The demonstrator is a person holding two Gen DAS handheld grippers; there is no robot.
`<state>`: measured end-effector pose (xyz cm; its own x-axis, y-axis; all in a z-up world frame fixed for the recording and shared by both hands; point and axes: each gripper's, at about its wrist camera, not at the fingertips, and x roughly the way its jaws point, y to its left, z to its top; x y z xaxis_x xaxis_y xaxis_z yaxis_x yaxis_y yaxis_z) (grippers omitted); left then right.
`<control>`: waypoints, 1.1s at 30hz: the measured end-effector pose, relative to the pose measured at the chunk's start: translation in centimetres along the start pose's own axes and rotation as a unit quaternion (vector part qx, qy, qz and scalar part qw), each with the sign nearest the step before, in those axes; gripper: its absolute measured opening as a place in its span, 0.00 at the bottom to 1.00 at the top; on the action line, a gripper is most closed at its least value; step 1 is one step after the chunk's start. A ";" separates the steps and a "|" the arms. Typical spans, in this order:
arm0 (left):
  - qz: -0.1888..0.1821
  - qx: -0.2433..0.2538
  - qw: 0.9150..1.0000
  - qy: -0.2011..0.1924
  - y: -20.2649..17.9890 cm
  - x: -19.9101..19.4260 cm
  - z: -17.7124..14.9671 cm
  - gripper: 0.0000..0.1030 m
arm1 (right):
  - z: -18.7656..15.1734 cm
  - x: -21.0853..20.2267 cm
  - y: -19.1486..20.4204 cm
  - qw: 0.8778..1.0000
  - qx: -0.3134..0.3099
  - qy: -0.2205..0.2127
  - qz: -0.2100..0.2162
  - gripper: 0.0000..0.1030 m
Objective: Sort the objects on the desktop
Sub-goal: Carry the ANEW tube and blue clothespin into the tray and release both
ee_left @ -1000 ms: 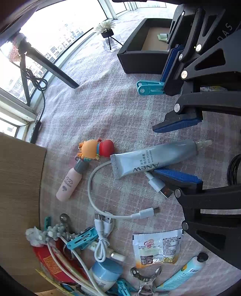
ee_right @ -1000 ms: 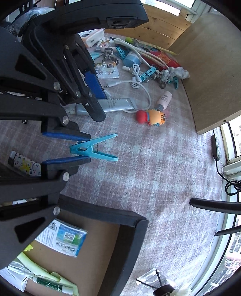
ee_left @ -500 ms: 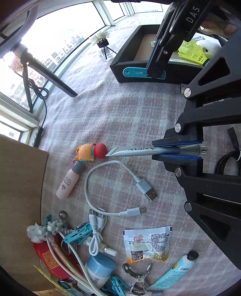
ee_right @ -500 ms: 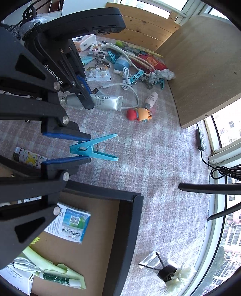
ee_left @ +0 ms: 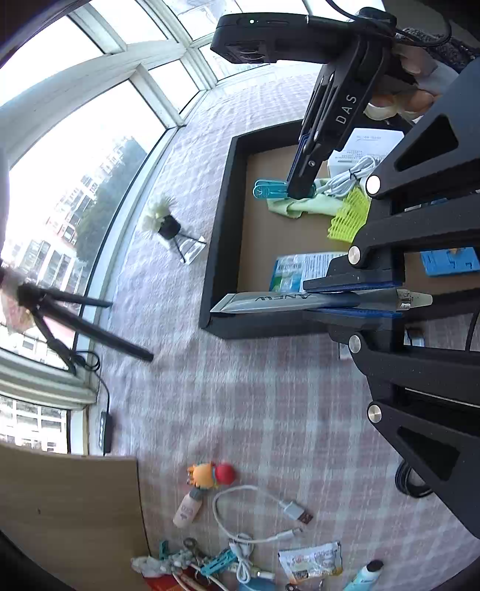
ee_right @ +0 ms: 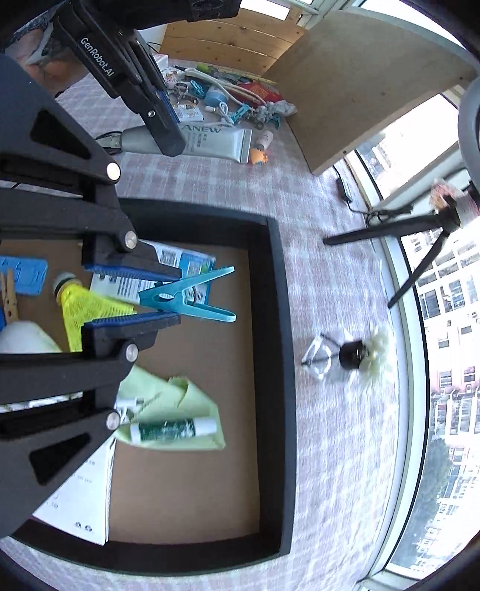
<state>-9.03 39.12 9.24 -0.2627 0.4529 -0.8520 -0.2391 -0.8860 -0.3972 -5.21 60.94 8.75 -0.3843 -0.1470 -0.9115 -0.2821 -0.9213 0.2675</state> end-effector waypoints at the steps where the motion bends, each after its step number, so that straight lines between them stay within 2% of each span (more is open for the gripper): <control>1: -0.002 0.005 1.000 0.006 -0.8 0.2 -0.3 0.07 | -0.2 -0.3 -1.2 1.000 0.012 -0.001 -0.007 0.16; 7: 0.003 0.048 0.998 0.029 -4.7 2.4 -1.4 0.07 | -1.3 -1.4 -6.6 0.997 0.058 -0.005 -0.041 0.16; 14: 0.012 0.076 0.996 0.036 -6.5 3.1 -1.9 0.07 | -1.7 -1.5 -8.3 0.996 0.074 -0.003 -0.050 0.16; 16: 0.011 0.077 0.996 0.040 -6.7 3.1 -2.0 0.08 | -1.7 -1.3 -8.1 0.996 0.072 -0.001 -0.051 0.17; 17: 0.008 0.074 0.996 0.045 -6.7 3.1 -2.0 0.17 | -1.7 -1.3 -7.9 0.996 0.067 0.001 -0.051 0.17; 18: 0.002 0.072 0.996 0.050 -6.6 3.0 -2.0 0.22 | -1.6 -1.2 -7.7 0.996 0.066 0.002 -0.054 0.21; 19: -0.004 0.072 0.996 0.046 -6.5 2.8 -2.1 0.27 | -1.6 -1.1 -7.5 0.996 0.067 0.002 -0.058 0.29; 21: 0.004 0.077 0.996 0.037 -6.4 2.3 -2.1 0.27 | -1.5 -1.1 -7.1 0.996 0.063 -0.001 -0.057 0.33; 26: 0.008 0.059 0.998 0.026 -4.7 1.0 -1.5 0.26 | -1.0 -1.3 -5.7 0.997 0.056 -0.007 -0.046 0.33; 33: 0.025 0.022 0.999 0.002 -0.5 -1.3 0.4 0.25 | 0.0 -0.8 -0.7 1.000 0.016 -0.005 -0.014 0.33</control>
<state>-8.99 38.96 10.71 -0.2709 0.4084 -0.8717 -0.2675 -0.9018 -0.3393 -4.70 61.72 9.31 -0.3845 -0.1176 -0.9156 -0.3215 -0.9127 0.2522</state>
